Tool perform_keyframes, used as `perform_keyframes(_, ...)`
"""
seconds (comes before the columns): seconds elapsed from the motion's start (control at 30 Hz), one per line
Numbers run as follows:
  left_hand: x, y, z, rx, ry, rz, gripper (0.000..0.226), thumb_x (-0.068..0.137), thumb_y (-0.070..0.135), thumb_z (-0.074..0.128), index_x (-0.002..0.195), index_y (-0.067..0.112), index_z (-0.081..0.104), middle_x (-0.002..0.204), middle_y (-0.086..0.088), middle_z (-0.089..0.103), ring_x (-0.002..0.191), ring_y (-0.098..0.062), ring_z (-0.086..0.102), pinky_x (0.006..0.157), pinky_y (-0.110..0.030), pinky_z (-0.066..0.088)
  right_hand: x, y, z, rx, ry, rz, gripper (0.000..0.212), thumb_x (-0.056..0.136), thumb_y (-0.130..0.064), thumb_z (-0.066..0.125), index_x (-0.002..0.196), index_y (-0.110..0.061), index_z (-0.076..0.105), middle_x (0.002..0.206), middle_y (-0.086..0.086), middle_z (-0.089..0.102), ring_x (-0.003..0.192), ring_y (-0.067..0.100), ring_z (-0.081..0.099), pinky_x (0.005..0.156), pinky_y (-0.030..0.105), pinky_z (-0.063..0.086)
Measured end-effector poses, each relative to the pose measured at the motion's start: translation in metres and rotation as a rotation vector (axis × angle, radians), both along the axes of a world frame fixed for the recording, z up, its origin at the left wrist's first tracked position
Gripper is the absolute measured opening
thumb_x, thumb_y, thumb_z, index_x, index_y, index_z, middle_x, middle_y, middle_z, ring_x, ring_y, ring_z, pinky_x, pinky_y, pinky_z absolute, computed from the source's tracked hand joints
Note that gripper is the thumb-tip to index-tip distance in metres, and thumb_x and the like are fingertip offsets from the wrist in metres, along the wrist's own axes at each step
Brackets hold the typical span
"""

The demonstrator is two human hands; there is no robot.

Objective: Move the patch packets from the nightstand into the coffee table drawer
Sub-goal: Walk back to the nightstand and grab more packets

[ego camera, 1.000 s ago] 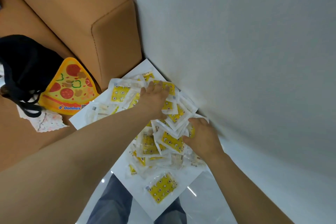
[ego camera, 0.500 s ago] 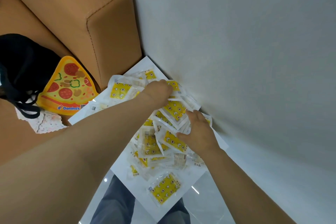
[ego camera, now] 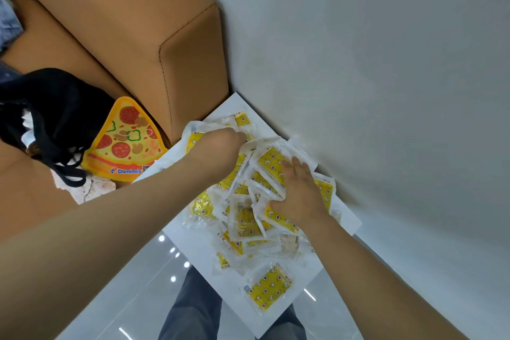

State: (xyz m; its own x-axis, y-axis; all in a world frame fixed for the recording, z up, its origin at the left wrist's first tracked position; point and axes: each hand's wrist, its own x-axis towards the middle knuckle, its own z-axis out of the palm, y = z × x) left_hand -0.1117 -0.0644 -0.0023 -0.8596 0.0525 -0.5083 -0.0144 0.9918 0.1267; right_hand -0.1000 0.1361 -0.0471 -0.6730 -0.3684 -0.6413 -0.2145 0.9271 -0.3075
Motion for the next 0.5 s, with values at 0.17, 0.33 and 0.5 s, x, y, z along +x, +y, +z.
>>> perform_keyframes(0.17, 0.038, -0.018, -0.011, 0.064, 0.011, 0.189, 0.020, 0.091, 0.001, 0.044, 0.104, 0.010, 0.057, 0.093, -0.009, 0.057, 0.082, -0.025, 0.058, 0.065, -0.034, 0.046, -0.009, -0.010, -0.008, 0.029, -0.030, 0.041, 0.098, 0.081, -0.042, 0.069, 0.152, -0.019, 0.006, 0.160, 0.008, 0.003, 0.147, 0.033, 0.007, 0.117, 0.045, 0.022)
perform_keyframes(0.33, 0.046, -0.019, -0.024, 0.095, -0.012, 0.226, 0.020, 0.092, 0.003, 0.043, 0.106, 0.009, 0.057, 0.097, -0.010, 0.054, 0.078, -0.025, 0.057, 0.060, -0.030, 0.040, -0.013, -0.019, -0.015, 0.110, 0.021, 0.131, 0.098, 0.077, -0.044, 0.066, 0.152, -0.016, 0.010, 0.155, 0.015, 0.018, 0.136, 0.037, 0.030, 0.109, 0.045, 0.036)
perform_keyframes(0.5, 0.038, -0.020, -0.028, 0.079, -0.022, 0.187, 0.021, 0.093, 0.005, 0.043, 0.111, 0.007, 0.054, 0.101, -0.012, 0.053, 0.084, -0.029, 0.060, 0.061, -0.030, 0.038, -0.018, -0.024, -0.017, 0.174, 0.062, 0.231, 0.098, 0.077, -0.046, 0.065, 0.151, -0.012, 0.010, 0.150, 0.018, 0.026, 0.126, 0.038, 0.040, 0.100, 0.044, 0.043)
